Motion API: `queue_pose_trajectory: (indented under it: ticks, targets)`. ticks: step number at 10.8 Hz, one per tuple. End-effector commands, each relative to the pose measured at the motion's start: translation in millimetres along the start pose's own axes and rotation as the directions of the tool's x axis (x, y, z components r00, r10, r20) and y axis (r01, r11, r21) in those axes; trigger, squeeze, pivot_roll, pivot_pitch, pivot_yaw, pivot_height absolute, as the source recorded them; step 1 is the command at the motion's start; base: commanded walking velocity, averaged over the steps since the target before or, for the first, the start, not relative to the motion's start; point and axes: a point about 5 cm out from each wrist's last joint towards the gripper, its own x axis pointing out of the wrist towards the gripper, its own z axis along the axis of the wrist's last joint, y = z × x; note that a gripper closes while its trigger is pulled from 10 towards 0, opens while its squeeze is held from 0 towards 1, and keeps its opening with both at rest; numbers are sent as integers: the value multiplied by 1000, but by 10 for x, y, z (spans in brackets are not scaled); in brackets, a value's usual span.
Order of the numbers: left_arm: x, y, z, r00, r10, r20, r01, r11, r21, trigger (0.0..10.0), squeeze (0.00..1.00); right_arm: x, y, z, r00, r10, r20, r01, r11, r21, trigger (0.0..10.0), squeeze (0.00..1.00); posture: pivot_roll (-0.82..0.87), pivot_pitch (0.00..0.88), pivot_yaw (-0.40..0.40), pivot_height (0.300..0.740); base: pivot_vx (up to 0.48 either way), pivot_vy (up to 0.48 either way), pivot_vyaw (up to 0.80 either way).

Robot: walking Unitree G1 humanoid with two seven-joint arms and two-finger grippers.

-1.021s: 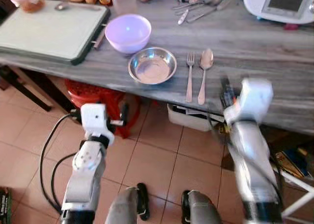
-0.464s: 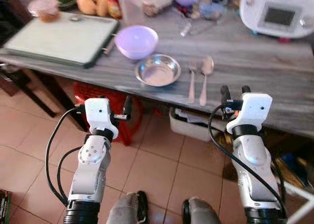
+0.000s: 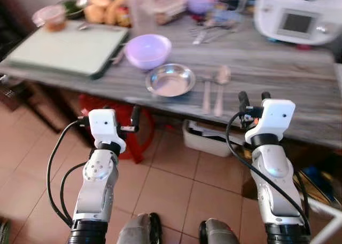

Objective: Setting the table

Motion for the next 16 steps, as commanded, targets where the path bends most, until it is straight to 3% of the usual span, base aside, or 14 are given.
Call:
queue_pose_trajectory:
  ticks: [1,11,14,16]
  targets:
    - [-26,34,-47,1000,16,-16,-16,1000,5,10000,0,15,0,-10,1000,-4,-10,4,1000,7,10000,0,-40,72,65,740,0,0,0]
    - [-11,16,-33,1000,-2,-19,2,1000,7,10000,0,41,14,-25,1000,-15,-18,15,1000,15,10000,0,-38,81,69,740,-217,0,0]
    - [-15,7,-32,1000,-7,-18,7,1000,6,10000,0,33,14,-36,999,-23,-24,23,1000,17,10000,0,-37,85,72,740,0,0,0]
    - [-11,-40,-2,997,-77,0,77,997,-15,10000,0,38,3,-35,999,-34,-24,34,999,15,10000,0,-40,88,75,740,0,0,0]
